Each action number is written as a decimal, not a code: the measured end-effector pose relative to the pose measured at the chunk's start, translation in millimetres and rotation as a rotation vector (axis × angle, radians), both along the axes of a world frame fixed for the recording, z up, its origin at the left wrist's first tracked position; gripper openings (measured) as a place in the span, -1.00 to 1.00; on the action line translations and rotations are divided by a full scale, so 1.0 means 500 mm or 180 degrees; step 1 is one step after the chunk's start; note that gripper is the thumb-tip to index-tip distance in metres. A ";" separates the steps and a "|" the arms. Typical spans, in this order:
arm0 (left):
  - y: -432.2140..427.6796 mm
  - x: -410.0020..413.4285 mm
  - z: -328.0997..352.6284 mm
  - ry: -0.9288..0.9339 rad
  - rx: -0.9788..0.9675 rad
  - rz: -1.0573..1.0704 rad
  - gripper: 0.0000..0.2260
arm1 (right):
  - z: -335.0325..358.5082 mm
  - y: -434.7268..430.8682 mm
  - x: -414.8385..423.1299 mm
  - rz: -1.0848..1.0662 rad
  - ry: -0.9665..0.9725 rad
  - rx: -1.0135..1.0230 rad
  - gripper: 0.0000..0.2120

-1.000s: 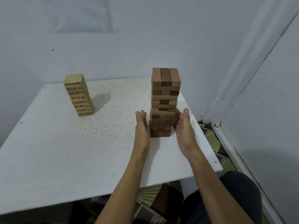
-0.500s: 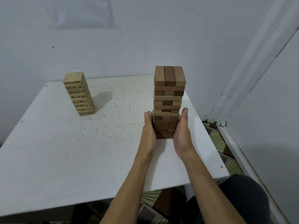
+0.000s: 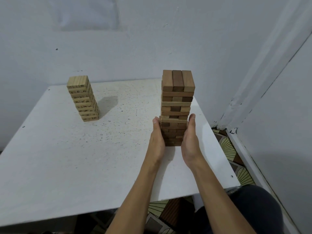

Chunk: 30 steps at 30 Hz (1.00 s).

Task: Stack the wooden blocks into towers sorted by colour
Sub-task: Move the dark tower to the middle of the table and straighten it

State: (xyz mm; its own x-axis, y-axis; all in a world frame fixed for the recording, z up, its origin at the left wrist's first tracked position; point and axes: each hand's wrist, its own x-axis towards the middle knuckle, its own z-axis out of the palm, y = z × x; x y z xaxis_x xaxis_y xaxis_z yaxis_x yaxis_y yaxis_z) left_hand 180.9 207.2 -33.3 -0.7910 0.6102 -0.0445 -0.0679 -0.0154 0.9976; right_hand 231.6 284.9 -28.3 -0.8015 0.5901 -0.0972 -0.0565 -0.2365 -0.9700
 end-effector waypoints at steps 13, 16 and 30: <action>0.000 -0.020 0.018 0.0069 -0.0097 0.0450 -0.36 | 0.031 0.025 0.002 -0.0095 0.0021 0.0291 -0.03; 0.006 -0.029 0.040 0.0113 0.0090 0.0478 -0.32 | 0.059 0.029 -0.002 -0.0114 0.0198 0.0368 -0.09; 0.018 -0.007 0.086 0.0293 0.0160 0.0230 -0.39 | 0.084 0.023 -0.012 -0.0006 0.0407 0.0390 -0.34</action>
State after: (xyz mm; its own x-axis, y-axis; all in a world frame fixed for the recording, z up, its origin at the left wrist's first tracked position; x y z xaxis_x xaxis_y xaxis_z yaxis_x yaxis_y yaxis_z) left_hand 177.6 216.0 9.9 -0.8323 0.5511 0.0597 0.0271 -0.0671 0.9974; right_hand 225.7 296.5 13.7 -0.8016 0.5928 0.0782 -0.1817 -0.1169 -0.9764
